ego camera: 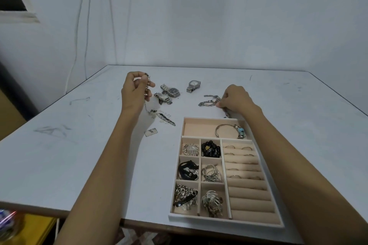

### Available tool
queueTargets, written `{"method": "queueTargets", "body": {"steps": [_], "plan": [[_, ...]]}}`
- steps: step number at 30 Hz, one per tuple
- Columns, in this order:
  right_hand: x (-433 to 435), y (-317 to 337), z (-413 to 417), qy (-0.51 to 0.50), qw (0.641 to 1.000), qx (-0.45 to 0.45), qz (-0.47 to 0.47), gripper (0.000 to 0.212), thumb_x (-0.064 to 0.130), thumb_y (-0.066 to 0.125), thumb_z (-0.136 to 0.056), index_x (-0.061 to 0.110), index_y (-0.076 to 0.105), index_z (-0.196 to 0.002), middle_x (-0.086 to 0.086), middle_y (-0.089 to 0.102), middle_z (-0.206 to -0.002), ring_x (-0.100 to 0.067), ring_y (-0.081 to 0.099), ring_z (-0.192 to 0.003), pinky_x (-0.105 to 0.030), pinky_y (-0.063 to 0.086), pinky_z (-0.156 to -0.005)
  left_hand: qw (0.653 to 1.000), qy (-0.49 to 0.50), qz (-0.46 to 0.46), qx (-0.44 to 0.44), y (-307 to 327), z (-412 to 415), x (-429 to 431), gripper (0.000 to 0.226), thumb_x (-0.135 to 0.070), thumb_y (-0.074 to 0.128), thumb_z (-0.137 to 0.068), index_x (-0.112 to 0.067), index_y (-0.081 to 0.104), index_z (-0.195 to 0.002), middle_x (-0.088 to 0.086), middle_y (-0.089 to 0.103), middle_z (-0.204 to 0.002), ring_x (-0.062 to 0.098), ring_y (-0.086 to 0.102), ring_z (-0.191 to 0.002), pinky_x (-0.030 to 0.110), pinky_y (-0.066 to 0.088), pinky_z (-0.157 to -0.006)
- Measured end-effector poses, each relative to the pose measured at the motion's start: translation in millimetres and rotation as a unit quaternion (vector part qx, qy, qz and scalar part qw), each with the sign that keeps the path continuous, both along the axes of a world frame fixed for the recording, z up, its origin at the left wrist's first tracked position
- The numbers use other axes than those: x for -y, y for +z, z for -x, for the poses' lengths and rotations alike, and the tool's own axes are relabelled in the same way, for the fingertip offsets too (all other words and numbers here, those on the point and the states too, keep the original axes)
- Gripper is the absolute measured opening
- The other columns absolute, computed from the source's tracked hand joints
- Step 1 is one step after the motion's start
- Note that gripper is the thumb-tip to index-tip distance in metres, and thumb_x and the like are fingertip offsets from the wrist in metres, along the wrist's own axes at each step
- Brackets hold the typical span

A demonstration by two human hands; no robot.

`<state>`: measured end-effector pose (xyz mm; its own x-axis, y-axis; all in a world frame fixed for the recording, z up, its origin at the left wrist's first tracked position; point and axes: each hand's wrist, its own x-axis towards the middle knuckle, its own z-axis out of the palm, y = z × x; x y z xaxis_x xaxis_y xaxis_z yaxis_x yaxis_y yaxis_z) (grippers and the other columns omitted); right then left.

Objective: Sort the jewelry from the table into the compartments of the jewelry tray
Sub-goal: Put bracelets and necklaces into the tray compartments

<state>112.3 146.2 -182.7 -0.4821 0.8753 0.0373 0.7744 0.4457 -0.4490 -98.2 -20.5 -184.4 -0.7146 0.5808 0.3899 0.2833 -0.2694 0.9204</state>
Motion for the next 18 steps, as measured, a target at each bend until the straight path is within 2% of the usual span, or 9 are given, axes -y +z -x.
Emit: {"method": "queueTargets", "body": {"steps": [3, 5, 7, 9, 11, 13, 15, 18], "plan": [[4, 3, 1, 0.020, 0.999, 0.042, -0.002, 0.039, 0.015, 0.068, -0.079, 0.010, 0.036, -0.058, -0.004, 0.038, -0.058, -0.018, 0.036, -0.052, -0.026, 0.026, -0.048, 1.000, -0.003, 0.006, 0.001, 0, -2, 0, 0.009, -0.017, 0.047, -0.099, -0.019, 0.050, -0.091, 0.002, 0.064, -0.077, 0.007, 0.047, -0.046, 0.018, 0.038, -0.046], [4, 3, 1, 0.025, 0.997, 0.079, -0.002, 0.036, 0.017, 0.062, -0.082, 0.011, 0.035, -0.059, -0.004, 0.037, -0.061, -0.017, 0.035, -0.053, -0.026, 0.025, -0.048, 1.000, -0.007, 0.008, -0.001, 1, -2, 0, 0.008, -0.017, 0.047, -0.099, -0.019, 0.050, -0.091, 0.002, 0.064, -0.077, 0.007, 0.047, -0.046, 0.018, 0.038, -0.046], [5, 3, -1, 0.037, 0.996, 0.077, 0.015, 0.037, 0.021, 0.056, -0.089, 0.012, 0.034, -0.060, -0.004, 0.037, -0.062, -0.016, 0.034, -0.054, -0.028, 0.024, -0.049, 1.000, -0.005, 0.009, 0.000, 1, -2, 0, 0.010, -0.017, 0.047, -0.099, -0.021, 0.050, -0.090, 0.001, 0.064, -0.077, 0.006, 0.047, -0.047, 0.018, 0.037, -0.046], [5, 6, -2, 0.048, 0.996, -0.005, 0.075, 0.042, 0.024, 0.051, -0.094, 0.013, 0.031, -0.058, -0.003, 0.033, -0.058, -0.017, 0.030, -0.052, -0.028, 0.021, -0.051, 1.000, 0.000, 0.011, 0.001, 1, -2, 1, 0.010, -0.018, 0.048, -0.098, -0.022, 0.050, -0.090, 0.000, 0.065, -0.076, 0.005, 0.048, -0.047, 0.017, 0.036, -0.045], [6, 10, -4, 0.040, 0.976, -0.150, 0.151, 0.038, 0.023, 0.046, -0.096, 0.015, 0.030, -0.062, -0.004, 0.028, -0.060, -0.018, 0.025, -0.054, -0.029, 0.020, -0.052, 1.000, 0.000, 0.014, -0.001, 0, -1, 1, 0.010, -0.018, 0.048, -0.098, -0.022, 0.050, -0.089, 0.000, 0.065, -0.076, 0.006, 0.048, -0.048, 0.017, 0.035, -0.046], [6, 13, -6, 0.028, 0.944, -0.253, 0.210, 0.025, 0.027, 0.045, -0.093, 0.015, 0.038, -0.072, -0.007, 0.031, -0.069, -0.018, 0.028, -0.060, -0.029, 0.029, -0.056, 1.000, -0.001, 0.019, -0.001, 0, -2, 1, 0.009, -0.019, 0.048, -0.098, -0.022, 0.050, -0.090, 0.000, 0.065, -0.076, 0.006, 0.047, -0.049, 0.018, 0.035, -0.046], [6, 16, -6, 0.027, 0.909, -0.336, 0.244, 0.019, 0.028, 0.046, -0.091, 0.015, 0.047, -0.077, -0.007, 0.040, -0.074, -0.016, 0.036, -0.067, -0.030, 0.039, -0.066, 1.000, -0.002, 0.021, -0.003, 0, -2, 1, 0.007, -0.019, 0.049, -0.098, -0.021, 0.050, -0.091, 0.000, 0.065, -0.076, 0.006, 0.047, -0.049, 0.018, 0.035, -0.046], [7, 20, -5, 0.043, 0.834, -0.469, 0.287, 0.019, 0.022, 0.045, -0.094, 0.018, 0.054, -0.077, -0.003, 0.059, -0.083, -0.015, 0.052, -0.080, -0.031, 0.039, -0.074, 1.000, -0.004, 0.020, -0.003, 0, -2, 2, 0.007, -0.020, 0.048, -0.098, -0.020, 0.050, -0.092, 0.000, 0.065, -0.077, 0.005, 0.048, -0.049, 0.017, 0.035, -0.046]]}}
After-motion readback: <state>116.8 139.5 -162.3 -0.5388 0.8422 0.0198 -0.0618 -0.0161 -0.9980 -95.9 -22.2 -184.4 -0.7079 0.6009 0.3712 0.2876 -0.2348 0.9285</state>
